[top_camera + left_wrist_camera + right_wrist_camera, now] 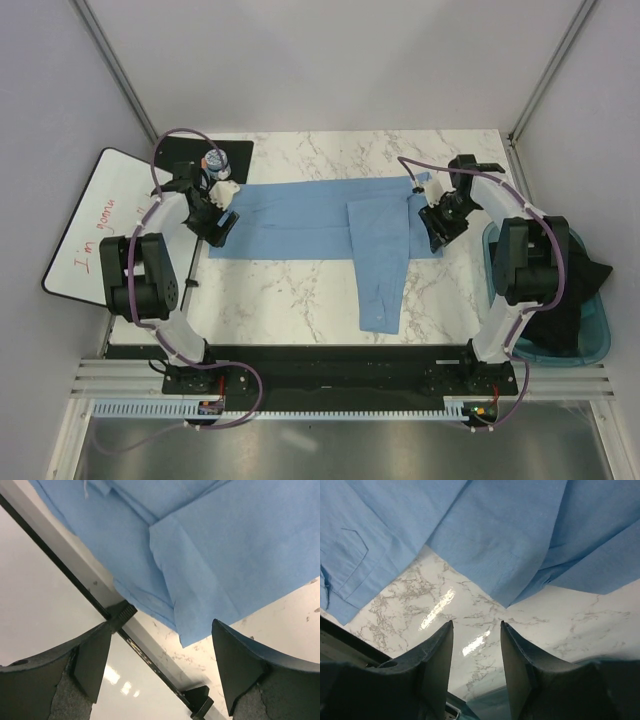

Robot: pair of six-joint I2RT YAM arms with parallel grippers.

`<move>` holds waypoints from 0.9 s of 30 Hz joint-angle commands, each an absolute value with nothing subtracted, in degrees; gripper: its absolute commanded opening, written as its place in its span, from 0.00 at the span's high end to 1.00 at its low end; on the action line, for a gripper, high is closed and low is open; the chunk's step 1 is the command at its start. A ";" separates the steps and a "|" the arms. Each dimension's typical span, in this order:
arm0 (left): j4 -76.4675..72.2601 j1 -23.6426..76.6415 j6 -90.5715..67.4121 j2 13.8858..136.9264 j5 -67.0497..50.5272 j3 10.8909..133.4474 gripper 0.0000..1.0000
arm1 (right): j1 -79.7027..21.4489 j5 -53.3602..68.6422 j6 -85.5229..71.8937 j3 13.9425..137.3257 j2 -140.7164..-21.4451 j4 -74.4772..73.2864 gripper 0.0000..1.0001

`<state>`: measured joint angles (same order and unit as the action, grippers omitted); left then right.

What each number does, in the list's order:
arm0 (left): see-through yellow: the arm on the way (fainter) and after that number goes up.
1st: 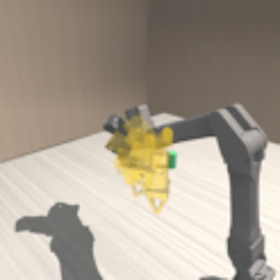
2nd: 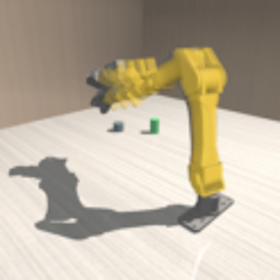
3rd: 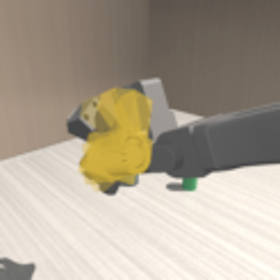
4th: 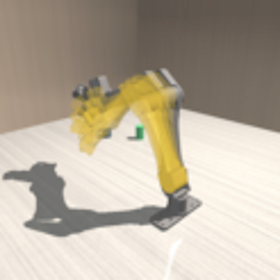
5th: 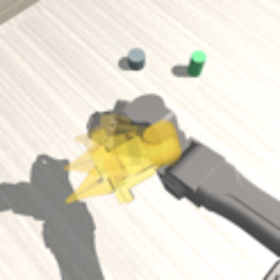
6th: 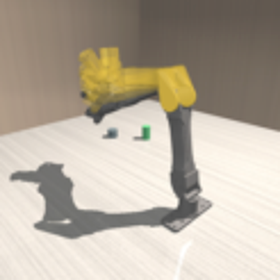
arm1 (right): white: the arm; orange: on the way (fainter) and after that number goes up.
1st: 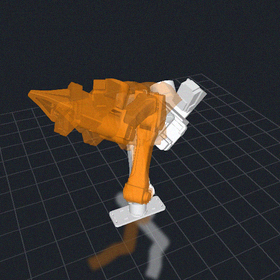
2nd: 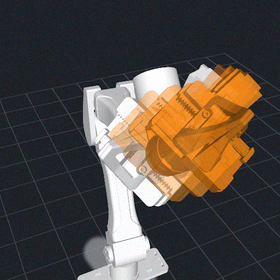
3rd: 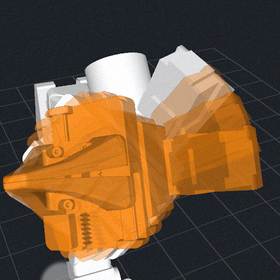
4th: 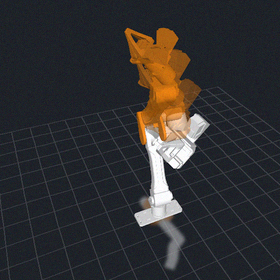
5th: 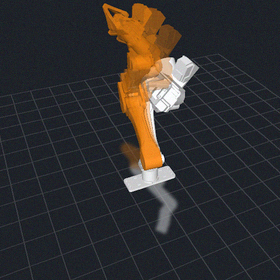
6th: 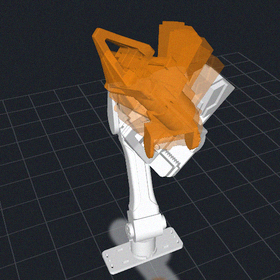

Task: Fold and stack the long sleeve shirts
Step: Fold the shirt

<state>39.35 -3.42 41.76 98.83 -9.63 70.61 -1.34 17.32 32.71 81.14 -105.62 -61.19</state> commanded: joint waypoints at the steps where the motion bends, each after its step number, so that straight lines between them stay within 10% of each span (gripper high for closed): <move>1: 41.40 -4.83 39.20 99.49 -10.46 69.17 0.13 | -0.88 16.79 30.85 80.07 -107.22 -53.89 0.51; 17: 41.31 -4.66 39.64 104.85 -11.51 68.12 0.38 | -0.97 14.77 29.18 77.26 -113.38 -49.57 0.88; 27: 42.45 -4.31 45.25 102.75 -8.18 65.75 0.98 | -0.97 6.24 32.78 74.45 -107.85 -55.19 1.00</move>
